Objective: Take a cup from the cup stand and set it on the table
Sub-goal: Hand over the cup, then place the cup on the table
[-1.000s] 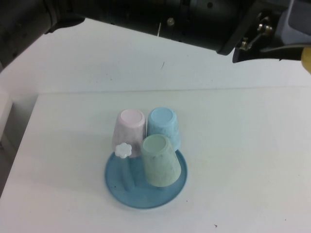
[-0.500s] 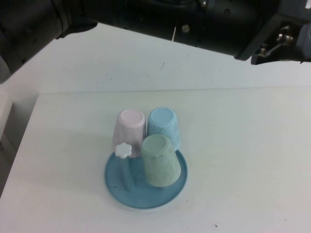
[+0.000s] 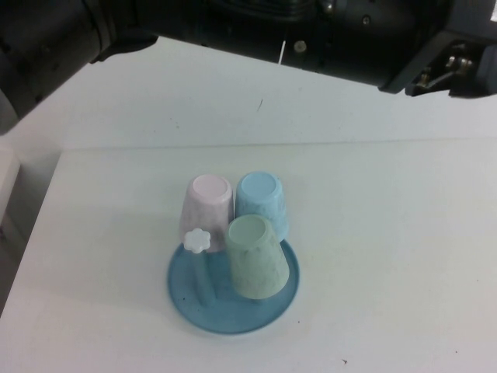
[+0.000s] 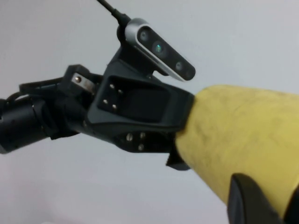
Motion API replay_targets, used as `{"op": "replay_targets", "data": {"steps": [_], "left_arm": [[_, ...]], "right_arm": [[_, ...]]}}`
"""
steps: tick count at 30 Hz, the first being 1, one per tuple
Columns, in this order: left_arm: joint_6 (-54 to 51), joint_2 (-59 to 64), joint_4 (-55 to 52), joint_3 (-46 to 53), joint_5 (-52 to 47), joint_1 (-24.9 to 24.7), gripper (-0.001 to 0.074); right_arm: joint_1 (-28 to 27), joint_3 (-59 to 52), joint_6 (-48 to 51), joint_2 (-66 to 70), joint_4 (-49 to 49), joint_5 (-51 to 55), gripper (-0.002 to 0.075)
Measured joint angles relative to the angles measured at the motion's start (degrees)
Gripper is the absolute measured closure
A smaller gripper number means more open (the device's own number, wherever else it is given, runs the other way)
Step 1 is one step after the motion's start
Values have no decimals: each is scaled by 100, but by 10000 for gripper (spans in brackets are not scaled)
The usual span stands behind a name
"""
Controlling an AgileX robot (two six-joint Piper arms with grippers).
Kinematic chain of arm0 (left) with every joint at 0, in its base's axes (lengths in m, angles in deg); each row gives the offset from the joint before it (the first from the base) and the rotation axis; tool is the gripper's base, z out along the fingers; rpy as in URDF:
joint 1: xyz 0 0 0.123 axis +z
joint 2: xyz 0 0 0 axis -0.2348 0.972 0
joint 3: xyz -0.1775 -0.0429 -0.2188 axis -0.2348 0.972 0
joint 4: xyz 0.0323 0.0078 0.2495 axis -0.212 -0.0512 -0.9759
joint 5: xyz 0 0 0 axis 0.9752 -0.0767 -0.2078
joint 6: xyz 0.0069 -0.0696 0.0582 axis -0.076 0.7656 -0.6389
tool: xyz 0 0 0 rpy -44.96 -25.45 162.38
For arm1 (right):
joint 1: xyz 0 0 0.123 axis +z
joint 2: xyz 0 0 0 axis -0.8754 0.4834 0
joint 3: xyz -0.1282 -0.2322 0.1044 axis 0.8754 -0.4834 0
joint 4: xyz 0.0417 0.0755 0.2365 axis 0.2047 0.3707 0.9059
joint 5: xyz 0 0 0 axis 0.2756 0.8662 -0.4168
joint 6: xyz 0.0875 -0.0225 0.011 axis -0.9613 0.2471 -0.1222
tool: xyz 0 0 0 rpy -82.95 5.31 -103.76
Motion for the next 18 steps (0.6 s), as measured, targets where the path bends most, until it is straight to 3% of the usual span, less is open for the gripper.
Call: {"op": "replay_targets", "data": {"steps": [5,10,13,17,18], "left_arm": [[0,11,-300,0,-164,0,74],[187,11,-665,0,-454,319,68],[499,11,-1102,0,-560,623,195],[959,-13,-2116,0,-597,780,566],[974,-43,-2415,0,-616,780,624]], "right_arm": [[0,11,275,0,-14,-86,700],[0,11,549,0,-132,-345,708],[0,11,191,89,-841,-425,708],[0,141,-577,699,-2391,-107,708],[0,211,-721,881,-2695,19,708]]}}
